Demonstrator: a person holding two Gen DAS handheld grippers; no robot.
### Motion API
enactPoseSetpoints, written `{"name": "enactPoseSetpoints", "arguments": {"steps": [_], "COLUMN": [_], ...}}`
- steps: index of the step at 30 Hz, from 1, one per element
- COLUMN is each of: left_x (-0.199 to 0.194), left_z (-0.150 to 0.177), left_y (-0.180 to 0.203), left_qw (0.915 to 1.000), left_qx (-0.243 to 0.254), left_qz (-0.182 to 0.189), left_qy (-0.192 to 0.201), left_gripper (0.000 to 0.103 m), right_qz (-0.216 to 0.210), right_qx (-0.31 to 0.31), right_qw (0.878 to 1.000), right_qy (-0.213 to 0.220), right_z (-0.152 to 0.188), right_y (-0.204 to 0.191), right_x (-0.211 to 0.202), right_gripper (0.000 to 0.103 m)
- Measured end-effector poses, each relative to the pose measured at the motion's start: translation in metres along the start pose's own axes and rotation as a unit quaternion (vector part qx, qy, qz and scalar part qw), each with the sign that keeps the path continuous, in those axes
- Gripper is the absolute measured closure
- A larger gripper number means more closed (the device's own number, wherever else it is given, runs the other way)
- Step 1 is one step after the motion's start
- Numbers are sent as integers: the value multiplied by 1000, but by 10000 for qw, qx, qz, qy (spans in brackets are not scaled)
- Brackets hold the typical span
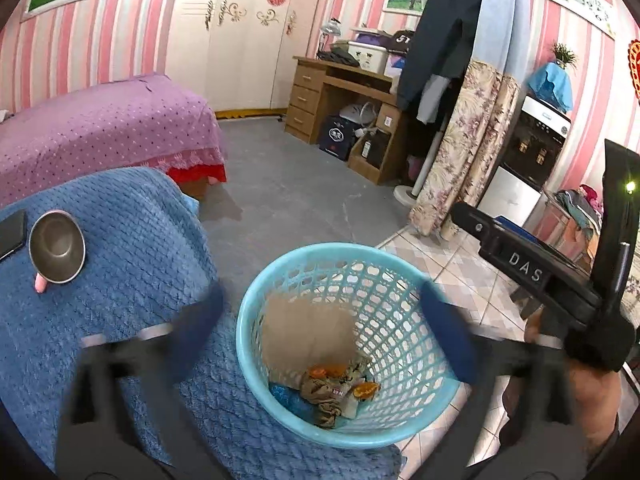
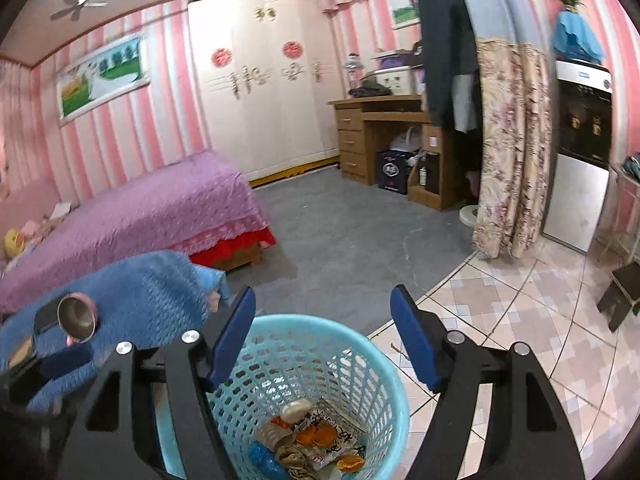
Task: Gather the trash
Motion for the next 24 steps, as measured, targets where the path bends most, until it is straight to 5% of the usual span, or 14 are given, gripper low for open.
{"name": "enactPoseSetpoints", "arguments": {"steps": [10,20,24], "left_x": [-70,-201,-232], "left_z": [-7,33,60], "left_y": [-67,-210,-259], "left_qw": [9958,9719,9603], "left_qx": [-189,-510,-733], "left_qz": [-769,-2191,-2576], "left_qy": [459,690,787], "left_gripper": [6,6,6], "right_qz": [-762,-2193,-2429], "right_qx": [-83,-868,-1481], "right_qw": [9970,9708,9576], "right_qy": [-38,-446,-462], "right_z": [4,53,83], "right_y": [-51,-209,-271], "right_x": [-7,-36,-49], "right_gripper": [33,24,22]}}
Point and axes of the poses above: each gripper's, at about its wrist camera, not at the fingertips, and x roughly the way its jaws point, y to its right, z to its underside, the point moved 7 cm from there along x, roughly the way its jaws point, and after that the axes turned 3 degrees about x, right-handed, at the moved point
